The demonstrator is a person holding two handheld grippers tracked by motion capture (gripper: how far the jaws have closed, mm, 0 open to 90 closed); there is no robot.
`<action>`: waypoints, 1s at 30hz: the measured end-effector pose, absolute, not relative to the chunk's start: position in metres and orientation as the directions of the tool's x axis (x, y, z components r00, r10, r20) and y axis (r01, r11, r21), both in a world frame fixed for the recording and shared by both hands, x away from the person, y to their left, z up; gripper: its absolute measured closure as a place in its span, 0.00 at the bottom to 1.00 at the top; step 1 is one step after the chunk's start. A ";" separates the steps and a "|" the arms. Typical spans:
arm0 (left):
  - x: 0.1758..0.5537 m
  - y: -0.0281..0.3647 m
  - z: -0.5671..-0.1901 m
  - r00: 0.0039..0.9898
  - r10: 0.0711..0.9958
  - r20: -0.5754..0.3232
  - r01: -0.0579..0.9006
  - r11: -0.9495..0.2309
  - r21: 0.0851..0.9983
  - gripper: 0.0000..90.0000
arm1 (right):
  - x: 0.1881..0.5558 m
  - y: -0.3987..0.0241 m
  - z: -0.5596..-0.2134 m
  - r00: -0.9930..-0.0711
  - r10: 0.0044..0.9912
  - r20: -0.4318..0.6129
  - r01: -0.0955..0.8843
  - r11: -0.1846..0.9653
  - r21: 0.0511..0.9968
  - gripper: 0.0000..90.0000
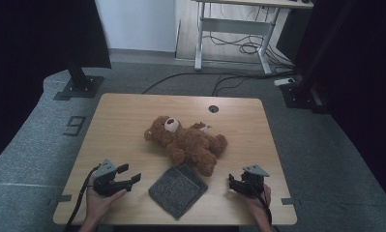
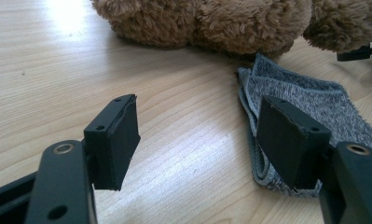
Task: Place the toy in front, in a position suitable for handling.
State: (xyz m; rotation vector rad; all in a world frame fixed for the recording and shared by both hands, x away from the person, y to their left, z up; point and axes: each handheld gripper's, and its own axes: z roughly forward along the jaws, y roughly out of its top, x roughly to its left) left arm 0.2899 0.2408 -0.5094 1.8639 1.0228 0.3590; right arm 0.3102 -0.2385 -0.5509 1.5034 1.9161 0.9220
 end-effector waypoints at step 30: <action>0.396 0.210 -0.484 0.573 0.809 -0.131 0.506 -0.223 0.833 0.34 | 0.297 -0.178 -0.493 -0.462 0.876 0.140 0.451 0.097 0.887 0.24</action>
